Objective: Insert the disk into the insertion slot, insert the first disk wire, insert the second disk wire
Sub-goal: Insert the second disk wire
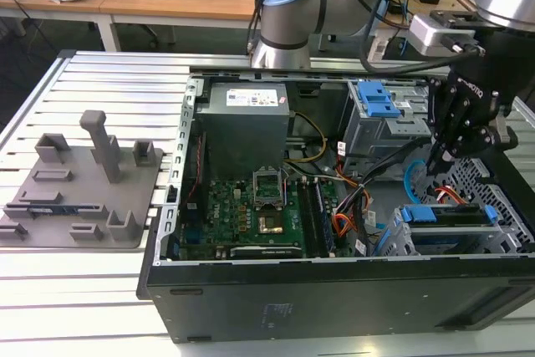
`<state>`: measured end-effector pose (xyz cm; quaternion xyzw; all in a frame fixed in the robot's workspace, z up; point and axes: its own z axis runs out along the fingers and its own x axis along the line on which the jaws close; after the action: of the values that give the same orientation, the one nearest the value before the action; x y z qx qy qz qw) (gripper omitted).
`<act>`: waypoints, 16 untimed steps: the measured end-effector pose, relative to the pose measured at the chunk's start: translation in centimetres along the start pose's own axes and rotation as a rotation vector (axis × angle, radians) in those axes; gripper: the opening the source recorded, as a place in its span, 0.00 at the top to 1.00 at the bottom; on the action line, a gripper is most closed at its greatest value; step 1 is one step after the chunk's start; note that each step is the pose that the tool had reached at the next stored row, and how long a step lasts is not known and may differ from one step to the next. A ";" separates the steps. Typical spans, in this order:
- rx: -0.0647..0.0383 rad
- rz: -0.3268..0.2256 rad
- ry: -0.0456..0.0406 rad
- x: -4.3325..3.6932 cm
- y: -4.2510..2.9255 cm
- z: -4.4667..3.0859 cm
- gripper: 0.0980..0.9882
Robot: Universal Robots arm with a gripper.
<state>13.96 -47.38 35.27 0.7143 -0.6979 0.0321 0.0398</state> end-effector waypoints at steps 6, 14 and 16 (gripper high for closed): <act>0.000 0.000 -0.0028 3.20 -0.08 0.33 0.93; -0.002 0.026 -0.0164 3.31 -0.74 0.04 0.93; -0.003 0.040 -0.0183 3.31 -0.75 0.02 0.93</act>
<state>14.79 -50.66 35.57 0.7004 -0.7125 0.0252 0.0339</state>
